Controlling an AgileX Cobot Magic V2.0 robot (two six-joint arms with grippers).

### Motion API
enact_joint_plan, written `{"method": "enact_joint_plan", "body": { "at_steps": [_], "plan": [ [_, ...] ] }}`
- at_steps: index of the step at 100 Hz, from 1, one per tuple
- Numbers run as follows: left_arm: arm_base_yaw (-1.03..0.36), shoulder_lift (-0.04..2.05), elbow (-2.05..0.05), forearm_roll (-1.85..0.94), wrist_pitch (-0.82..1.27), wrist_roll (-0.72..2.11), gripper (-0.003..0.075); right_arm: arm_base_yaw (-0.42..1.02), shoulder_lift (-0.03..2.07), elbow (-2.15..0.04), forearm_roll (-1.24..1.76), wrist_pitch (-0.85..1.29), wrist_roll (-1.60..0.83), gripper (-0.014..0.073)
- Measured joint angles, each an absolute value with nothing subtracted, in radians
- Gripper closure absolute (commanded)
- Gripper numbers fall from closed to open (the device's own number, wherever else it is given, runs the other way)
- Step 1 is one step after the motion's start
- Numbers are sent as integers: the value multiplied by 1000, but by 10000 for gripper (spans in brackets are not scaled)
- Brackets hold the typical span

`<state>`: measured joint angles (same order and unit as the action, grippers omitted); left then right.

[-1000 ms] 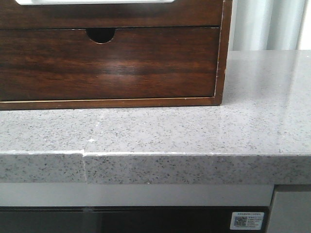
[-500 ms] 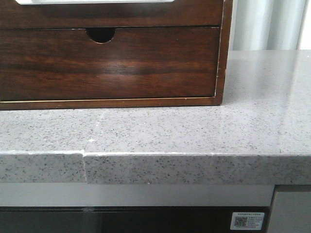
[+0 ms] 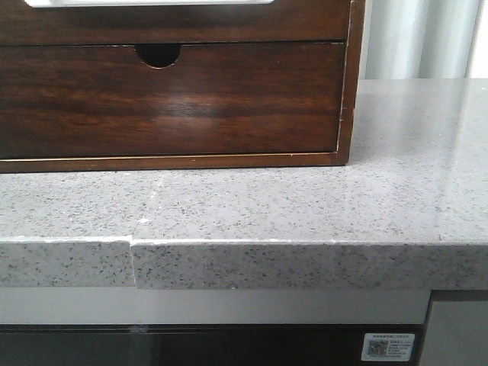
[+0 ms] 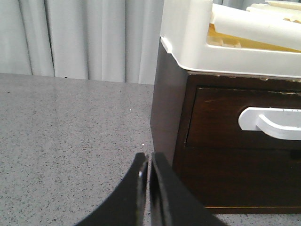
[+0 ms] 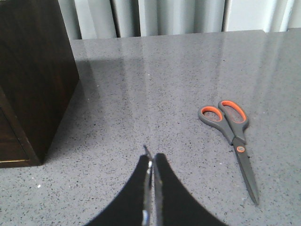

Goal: Put scissors in drawer with both arms

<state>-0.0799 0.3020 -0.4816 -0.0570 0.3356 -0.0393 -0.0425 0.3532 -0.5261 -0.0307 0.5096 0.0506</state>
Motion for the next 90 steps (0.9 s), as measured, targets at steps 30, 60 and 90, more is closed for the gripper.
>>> {"method": "enact_joint_plan", "body": {
  "at_steps": [30, 60, 90],
  "plan": [
    [-80, 304, -482, -57, 339, -39, 741, -43, 361, -526, -31, 506, 49, 662],
    [-80, 304, -482, -59, 344, -39, 741, -43, 361, -526, -31, 505, 49, 662],
    [-76, 304, -482, 34, 346, -39, 435, -43, 361, -526, -45, 487, 49, 211]
  ]
}}
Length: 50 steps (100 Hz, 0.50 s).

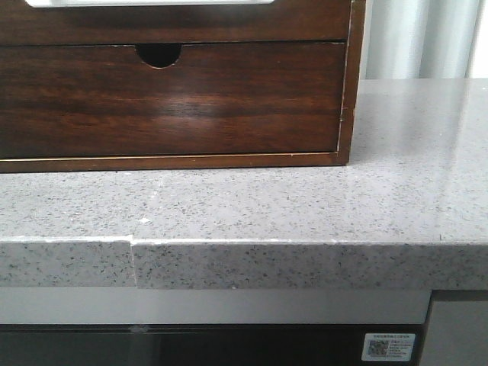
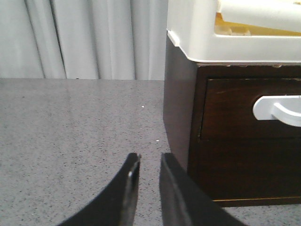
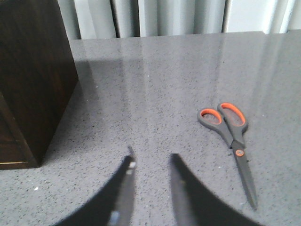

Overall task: Put scissors in drawer with both arms
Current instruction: 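Lower the left gripper and grasp the white drawer handle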

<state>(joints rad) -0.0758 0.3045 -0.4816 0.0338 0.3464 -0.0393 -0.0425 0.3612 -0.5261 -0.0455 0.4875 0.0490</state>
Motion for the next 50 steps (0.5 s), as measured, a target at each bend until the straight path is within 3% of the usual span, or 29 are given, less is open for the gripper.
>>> {"method": "enact_joint_plan", "body": {
  "at_steps": [8, 15, 50],
  "plan": [
    [-76, 304, -482, 59, 346, -39, 281, -43, 361, -526, -66, 471, 49, 117],
    [-76, 304, -482, 59, 344, -39, 225, -43, 361, -526, -72, 460, 49, 104],
    [-76, 304, -482, 19, 319, -39, 227, -43, 361, -526, -76, 458, 49, 104]
  ]
}}
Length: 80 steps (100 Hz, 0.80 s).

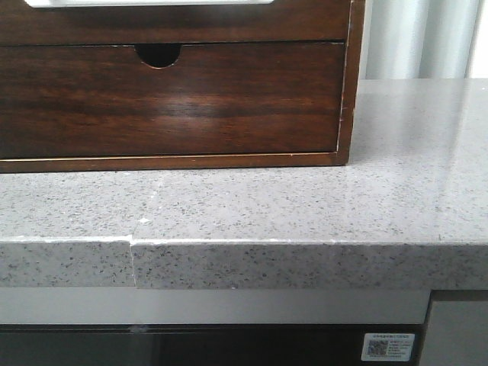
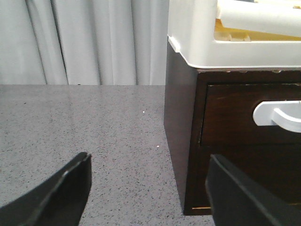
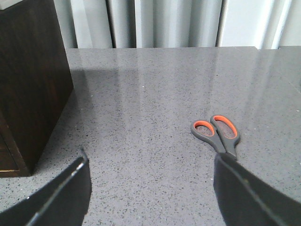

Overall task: Put scissors in drawer with both arms
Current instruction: 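Lower the left gripper and grasp the white drawer handle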

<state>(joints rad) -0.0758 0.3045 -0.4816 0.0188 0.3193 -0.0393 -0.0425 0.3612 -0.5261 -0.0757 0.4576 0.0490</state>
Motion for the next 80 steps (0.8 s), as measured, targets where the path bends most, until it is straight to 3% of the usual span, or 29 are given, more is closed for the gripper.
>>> {"method": "enact_joint_plan", "body": {
  "at_steps": [55, 80],
  "plan": [
    [-76, 304, -482, -715, 268, -39, 227, -43, 361, -526, -68, 443, 48, 104],
    [-76, 367, -482, -911, 327, -39, 227, -43, 361, -526, -68, 440, 48, 104]
  ]
}}
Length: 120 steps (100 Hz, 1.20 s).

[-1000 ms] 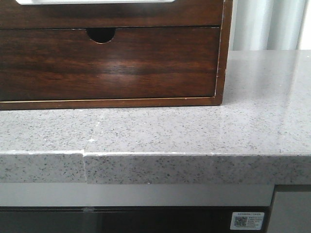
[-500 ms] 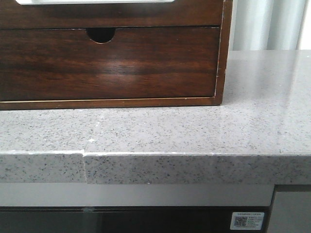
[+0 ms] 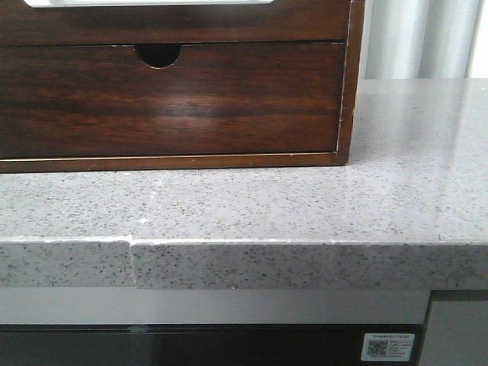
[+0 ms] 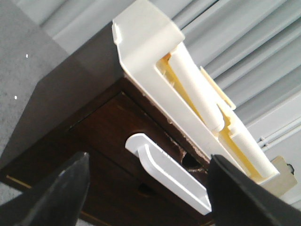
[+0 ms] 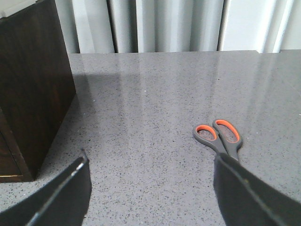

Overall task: Put scissors in drawer with both arms
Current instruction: 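Lower the left gripper and grasp the white drawer handle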

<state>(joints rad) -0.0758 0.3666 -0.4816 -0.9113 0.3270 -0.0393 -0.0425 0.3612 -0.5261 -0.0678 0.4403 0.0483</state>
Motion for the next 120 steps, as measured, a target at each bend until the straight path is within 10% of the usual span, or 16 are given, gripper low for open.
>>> {"method": "enact_joint_plan", "body": {
  "at_steps": [120],
  "plan": [
    [-76, 1215, -718, -1715, 796, 875, 227, -43, 361, -526, -68, 440, 48, 104]
  ]
}}
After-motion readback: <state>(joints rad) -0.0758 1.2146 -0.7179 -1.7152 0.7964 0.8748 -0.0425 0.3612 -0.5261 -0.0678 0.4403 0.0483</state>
